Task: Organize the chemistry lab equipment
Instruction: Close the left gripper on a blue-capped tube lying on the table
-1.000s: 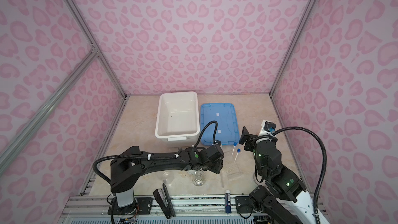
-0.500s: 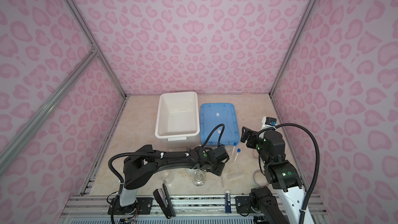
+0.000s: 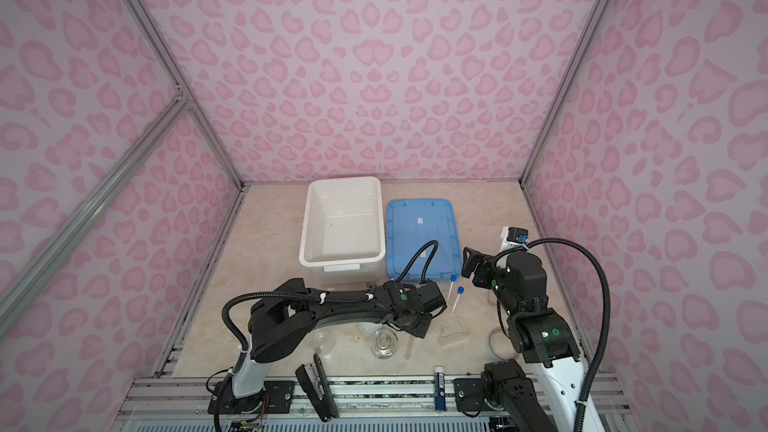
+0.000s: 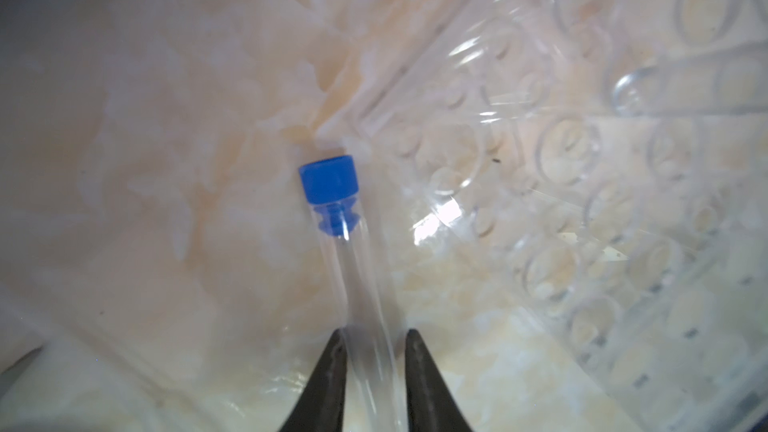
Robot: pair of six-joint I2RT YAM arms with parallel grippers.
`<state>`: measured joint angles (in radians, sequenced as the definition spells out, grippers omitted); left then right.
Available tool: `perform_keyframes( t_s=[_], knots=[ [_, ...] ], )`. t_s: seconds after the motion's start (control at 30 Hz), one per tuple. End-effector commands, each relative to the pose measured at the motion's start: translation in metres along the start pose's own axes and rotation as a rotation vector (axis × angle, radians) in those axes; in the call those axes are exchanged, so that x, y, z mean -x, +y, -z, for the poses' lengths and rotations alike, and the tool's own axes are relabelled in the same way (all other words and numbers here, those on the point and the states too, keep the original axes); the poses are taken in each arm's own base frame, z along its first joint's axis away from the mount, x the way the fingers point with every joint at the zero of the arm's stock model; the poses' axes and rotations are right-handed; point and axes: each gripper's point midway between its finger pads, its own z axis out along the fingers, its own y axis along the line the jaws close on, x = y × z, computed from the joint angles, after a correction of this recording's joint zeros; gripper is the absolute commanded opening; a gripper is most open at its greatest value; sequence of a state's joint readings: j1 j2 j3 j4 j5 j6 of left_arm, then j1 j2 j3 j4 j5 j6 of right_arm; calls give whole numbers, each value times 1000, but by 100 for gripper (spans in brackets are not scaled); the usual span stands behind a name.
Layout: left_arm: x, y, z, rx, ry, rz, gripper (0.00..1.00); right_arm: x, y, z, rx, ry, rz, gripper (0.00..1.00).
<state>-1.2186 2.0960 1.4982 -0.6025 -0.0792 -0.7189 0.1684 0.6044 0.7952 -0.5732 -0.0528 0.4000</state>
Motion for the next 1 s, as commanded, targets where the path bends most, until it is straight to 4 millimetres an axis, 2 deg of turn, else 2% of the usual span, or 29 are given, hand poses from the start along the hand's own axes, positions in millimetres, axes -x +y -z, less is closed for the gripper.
perform_keyframes(
  t_s=[0.0, 0.3, 0.43, 0.57, 0.7, 0.83, 0.97],
  knots=[
    [1, 16, 1, 43, -3, 42, 25, 0, 1, -1, 8, -5, 6, 97],
    [24, 38, -2, 83, -58, 107, 20, 0, -3, 3, -8, -18, 19, 97],
    [36, 37, -5, 43, -81, 124, 20, -2, -3, 3, -7, -14, 23, 97],
    [44, 33, 0, 36, -99, 123, 30, -2, -2, 3, -2, -17, 20, 97],
    [37, 35, 2, 37, -89, 120, 33, -2, -3, 4, -5, -21, 20, 97],
    [18, 37, 5, 50, -47, 90, 32, -3, -3, 3, 0, -15, 17, 97],
    [-2, 27, 9, 33, -4, 55, 30, -4, -3, 2, 2, -17, 14, 97]
  ],
)
